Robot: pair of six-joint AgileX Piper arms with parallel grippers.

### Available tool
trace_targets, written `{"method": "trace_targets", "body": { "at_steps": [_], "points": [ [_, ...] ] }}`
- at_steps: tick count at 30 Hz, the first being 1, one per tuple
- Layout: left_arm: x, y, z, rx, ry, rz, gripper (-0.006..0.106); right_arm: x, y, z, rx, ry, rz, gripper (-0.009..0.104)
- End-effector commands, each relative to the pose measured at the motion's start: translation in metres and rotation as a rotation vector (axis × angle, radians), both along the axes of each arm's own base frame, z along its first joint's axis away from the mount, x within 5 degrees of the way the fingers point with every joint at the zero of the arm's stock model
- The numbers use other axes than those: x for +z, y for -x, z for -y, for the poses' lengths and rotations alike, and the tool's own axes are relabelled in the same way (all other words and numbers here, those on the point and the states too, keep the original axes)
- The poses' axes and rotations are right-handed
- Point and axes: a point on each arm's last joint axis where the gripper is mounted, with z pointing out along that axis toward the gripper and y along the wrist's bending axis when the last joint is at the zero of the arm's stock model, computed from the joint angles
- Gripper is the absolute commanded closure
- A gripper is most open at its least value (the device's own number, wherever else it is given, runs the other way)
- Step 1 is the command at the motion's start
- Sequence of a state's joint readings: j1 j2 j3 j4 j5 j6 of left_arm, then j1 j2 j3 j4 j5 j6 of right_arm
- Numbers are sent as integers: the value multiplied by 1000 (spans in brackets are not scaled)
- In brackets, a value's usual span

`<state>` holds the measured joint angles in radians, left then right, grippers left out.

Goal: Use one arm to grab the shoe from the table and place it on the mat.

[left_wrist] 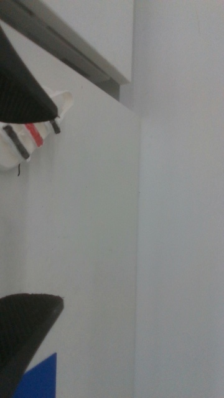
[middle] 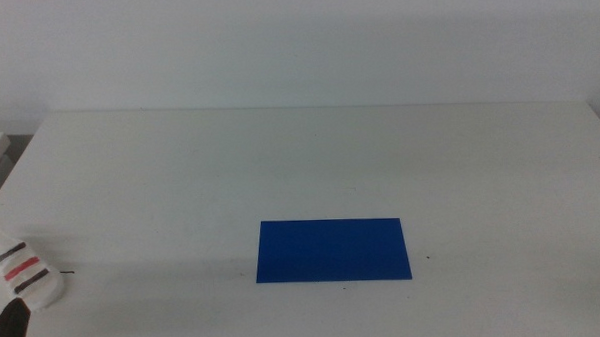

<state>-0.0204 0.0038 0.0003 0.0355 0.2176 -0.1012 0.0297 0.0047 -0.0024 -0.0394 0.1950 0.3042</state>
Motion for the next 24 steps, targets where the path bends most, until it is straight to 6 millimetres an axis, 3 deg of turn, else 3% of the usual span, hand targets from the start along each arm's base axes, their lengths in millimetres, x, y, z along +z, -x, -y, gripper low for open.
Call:
{"method": "trace_targets", "body": {
  "at_steps": [1, 10, 12, 19, 24],
  "points": [
    [2, 0, 0, -5, -38, 18, 7, 0, 0, 0, 2, 13, 12, 16],
    [2, 0, -1, 1, -71, 19, 7, 0, 0, 0, 2, 13, 12, 16],
    [1, -1, -2, 31, -9, -5, 7, 0, 0, 0, 2, 13, 12, 16],
    [81, -47, -18, 237, 244, -358, 7, 0, 0, 0, 2, 13, 12, 16],
    [112, -85, -40, 354, 364, -683, 7, 0, 0, 0, 2, 13, 12, 16]
  ]
}}
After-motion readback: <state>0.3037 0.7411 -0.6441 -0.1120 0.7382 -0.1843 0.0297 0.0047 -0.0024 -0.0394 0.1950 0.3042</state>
